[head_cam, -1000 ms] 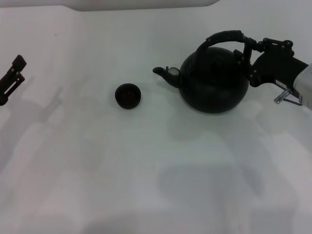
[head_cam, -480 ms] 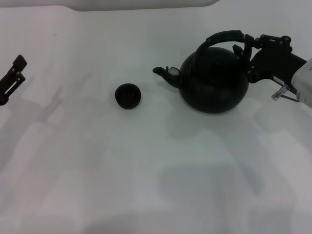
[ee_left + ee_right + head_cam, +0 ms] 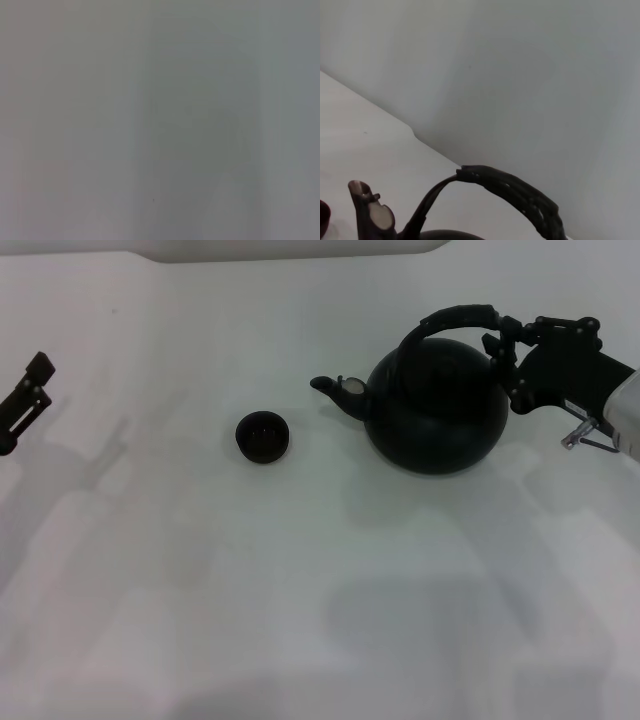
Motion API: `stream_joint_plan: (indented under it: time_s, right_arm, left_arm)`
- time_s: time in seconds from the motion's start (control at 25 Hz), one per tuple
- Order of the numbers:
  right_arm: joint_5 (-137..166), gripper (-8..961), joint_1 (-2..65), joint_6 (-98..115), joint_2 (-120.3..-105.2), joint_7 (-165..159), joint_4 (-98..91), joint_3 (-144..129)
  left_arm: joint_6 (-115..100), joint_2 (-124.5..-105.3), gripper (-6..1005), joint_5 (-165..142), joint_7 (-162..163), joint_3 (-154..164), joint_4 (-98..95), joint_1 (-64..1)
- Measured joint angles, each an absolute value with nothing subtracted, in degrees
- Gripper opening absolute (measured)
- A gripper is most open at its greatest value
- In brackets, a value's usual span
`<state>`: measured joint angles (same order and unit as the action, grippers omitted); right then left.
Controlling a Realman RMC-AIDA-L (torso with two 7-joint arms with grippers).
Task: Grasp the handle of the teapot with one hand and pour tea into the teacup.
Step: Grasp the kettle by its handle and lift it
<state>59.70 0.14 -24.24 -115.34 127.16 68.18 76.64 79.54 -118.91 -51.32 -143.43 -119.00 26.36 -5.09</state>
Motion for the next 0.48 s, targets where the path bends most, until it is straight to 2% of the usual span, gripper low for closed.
stream_joint_plan:
  time_s: [0.48]
  right_arm:
    - [60.0,173,0.1,-23.6,-115.22,126.7,67.9,76.9]
  left_arm:
    - [79.5,-118.91,818,-51.3,-143.4,-119.0,26.4,-5.2]
